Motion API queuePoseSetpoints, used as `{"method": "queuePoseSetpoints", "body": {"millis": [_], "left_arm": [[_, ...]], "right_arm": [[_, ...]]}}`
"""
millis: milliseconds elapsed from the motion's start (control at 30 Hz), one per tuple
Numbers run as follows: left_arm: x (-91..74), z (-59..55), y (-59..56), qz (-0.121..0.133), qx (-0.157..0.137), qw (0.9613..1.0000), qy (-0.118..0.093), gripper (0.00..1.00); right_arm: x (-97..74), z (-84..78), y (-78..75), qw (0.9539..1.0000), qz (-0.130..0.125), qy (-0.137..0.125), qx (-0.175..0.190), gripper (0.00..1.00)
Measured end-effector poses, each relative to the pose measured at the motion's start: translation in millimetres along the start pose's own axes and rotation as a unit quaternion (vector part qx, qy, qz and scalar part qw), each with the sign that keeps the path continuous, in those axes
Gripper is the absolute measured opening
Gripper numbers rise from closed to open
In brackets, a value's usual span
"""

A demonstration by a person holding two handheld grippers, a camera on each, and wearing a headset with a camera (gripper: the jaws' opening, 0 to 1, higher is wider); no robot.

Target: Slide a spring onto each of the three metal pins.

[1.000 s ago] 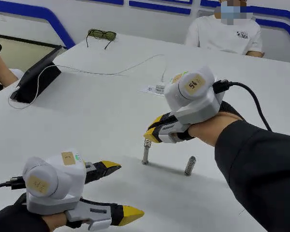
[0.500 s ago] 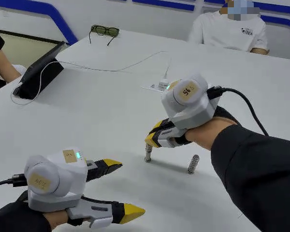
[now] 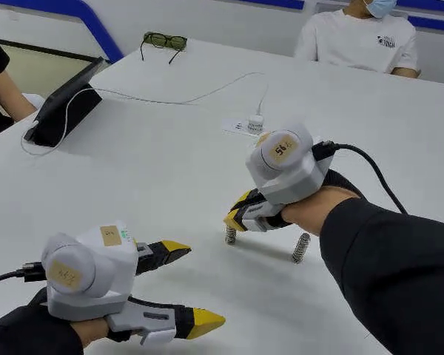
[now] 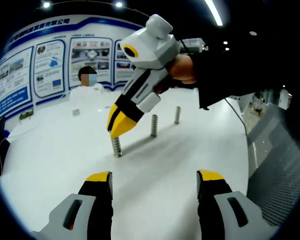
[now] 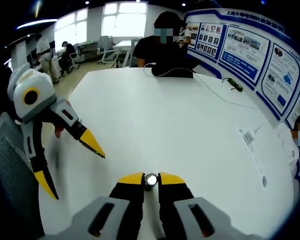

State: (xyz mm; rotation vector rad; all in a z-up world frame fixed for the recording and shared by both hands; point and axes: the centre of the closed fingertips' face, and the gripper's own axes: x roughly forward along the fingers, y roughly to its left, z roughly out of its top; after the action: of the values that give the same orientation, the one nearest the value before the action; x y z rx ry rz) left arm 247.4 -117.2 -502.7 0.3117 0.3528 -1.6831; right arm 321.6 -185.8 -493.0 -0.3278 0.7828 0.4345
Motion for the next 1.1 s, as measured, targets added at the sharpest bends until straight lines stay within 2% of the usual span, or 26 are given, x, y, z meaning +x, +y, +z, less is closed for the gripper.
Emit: {"method": "queuePoseSetpoints", "body": {"millis": [500,667,1100], "left_arm": [[1.5,-2.1,0.3,-0.002,-0.002,1.0000,0.002,0.69],[1.9,-1.9,0.6,-0.003,-0.001,1.0000,0.003,0.69],[1.5,3.9,0.7,-0.002,0.006,1.0000,0.003,0.69]], "right_arm": [[6.0,-5.1,1.4,1.0000,0.002,0.004,0.003,0.12],[6.6,-7.4,1.6,1.0000,0.001,0.003,0.003,0.16],[-5.8,-9.8,1.3,1.0000,-0.007,-0.004,0.005,0.20]]}}
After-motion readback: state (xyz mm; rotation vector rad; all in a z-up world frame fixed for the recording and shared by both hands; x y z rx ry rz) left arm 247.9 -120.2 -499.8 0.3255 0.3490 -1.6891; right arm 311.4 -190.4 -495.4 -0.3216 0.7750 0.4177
